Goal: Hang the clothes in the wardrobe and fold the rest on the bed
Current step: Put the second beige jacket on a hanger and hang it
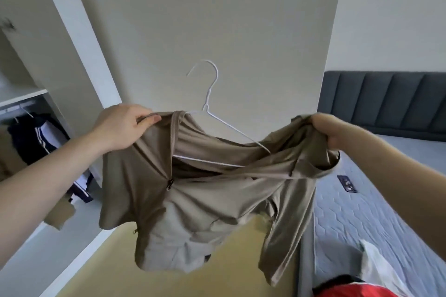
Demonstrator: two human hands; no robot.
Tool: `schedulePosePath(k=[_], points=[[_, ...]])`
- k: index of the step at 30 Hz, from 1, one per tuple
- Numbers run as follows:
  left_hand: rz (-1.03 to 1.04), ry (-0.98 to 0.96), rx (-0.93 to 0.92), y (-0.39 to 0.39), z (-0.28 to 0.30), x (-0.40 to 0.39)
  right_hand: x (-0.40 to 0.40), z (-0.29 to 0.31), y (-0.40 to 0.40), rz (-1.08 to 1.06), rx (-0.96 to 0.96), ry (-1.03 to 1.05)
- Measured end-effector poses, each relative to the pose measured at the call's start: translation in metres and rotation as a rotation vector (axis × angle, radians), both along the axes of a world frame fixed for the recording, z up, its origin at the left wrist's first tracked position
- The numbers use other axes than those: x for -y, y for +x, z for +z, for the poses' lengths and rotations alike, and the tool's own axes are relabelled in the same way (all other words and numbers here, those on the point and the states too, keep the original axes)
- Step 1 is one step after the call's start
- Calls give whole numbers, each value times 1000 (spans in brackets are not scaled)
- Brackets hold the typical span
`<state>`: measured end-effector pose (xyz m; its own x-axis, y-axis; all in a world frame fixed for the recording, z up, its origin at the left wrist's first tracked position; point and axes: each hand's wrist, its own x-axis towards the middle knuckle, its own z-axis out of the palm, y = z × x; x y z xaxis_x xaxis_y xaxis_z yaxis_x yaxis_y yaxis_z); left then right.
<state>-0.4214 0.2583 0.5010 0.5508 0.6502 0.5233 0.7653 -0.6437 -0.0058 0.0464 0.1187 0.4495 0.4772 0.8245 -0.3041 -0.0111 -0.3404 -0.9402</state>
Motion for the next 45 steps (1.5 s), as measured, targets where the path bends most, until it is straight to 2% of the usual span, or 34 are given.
schedulePosePath(k=[4,9,12,15,17,21,25,28,31,36,39,42,45], points=[[-13,106,-80,12,-20,7,-1,72,-36,183,11,74],[155,71,121,39,-30,19,-1,123,-92,326,191,146],[145,-32,291,52,-27,28,-7,119,-123,487,493,204],[111,-101,428,62,-20,36,-12,93,-132,511,859,232],[76,-134,498,68,-16,43,-12,72,-129,475,928,240],[-13,-179,564,81,-11,58,1,26,-119,345,844,265],[-62,-231,583,97,-13,68,34,-30,-129,53,770,508],[-122,-264,581,111,-20,75,58,-74,-146,2,668,592],[-202,-297,568,127,-29,83,73,-115,-152,8,445,487],[-346,-390,566,163,-53,103,95,-170,-136,38,172,149],[-422,-447,545,190,-72,119,109,-190,-110,-109,2,111],[-462,-527,534,218,-92,136,134,-213,-73,-236,26,61],[-488,-608,525,245,-116,155,175,-242,-37,-208,48,-25]])
